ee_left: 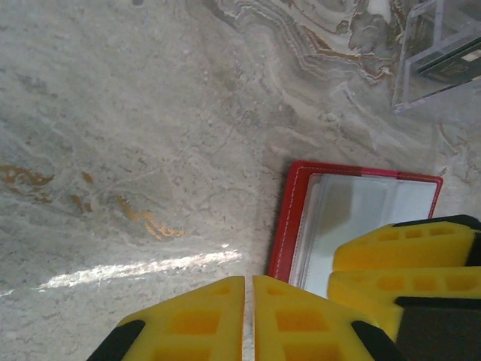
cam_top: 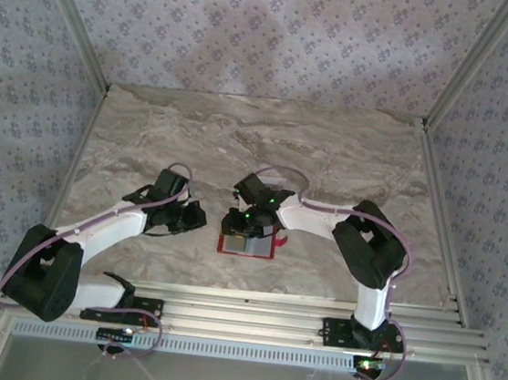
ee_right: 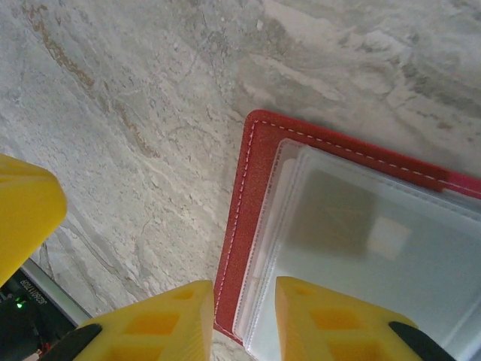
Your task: Take the credit cards out of the card holder
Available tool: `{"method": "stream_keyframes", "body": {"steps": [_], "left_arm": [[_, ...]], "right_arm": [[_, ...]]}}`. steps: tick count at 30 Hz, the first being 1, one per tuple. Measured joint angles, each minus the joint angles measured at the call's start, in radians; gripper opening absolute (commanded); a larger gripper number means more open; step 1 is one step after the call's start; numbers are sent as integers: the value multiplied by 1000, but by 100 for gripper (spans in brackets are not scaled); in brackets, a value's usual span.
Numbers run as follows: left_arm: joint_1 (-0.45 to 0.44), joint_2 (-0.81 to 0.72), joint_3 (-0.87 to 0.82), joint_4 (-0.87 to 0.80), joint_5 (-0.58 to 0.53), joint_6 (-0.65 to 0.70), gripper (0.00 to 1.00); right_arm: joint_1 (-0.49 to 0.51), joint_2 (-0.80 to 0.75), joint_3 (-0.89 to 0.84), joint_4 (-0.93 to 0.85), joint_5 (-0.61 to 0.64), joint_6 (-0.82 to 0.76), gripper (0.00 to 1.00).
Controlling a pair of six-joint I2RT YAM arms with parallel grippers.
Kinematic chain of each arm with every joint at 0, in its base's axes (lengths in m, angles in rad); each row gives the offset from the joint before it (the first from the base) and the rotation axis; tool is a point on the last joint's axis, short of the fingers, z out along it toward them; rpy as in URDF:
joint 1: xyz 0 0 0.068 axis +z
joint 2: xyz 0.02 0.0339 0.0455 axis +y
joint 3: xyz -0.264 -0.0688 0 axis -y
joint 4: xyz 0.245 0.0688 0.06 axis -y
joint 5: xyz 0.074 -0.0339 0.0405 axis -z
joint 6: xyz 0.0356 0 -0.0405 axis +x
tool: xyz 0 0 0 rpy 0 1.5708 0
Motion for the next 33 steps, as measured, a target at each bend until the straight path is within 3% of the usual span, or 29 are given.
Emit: {"method": "stream_keyframes", "body": {"steps": [12,26,33], "left_arm": [[0,1,-23,26,36,-10,12],[-2,67,-22,56,67,-16,12],[-29,112,3,69,77,-17,12]], "right_arm": [[0,17,11,-50,11,-1,31],[2,16,69,-210,116,-30,33],[3,16,84,-269,169,-46,42]]}}
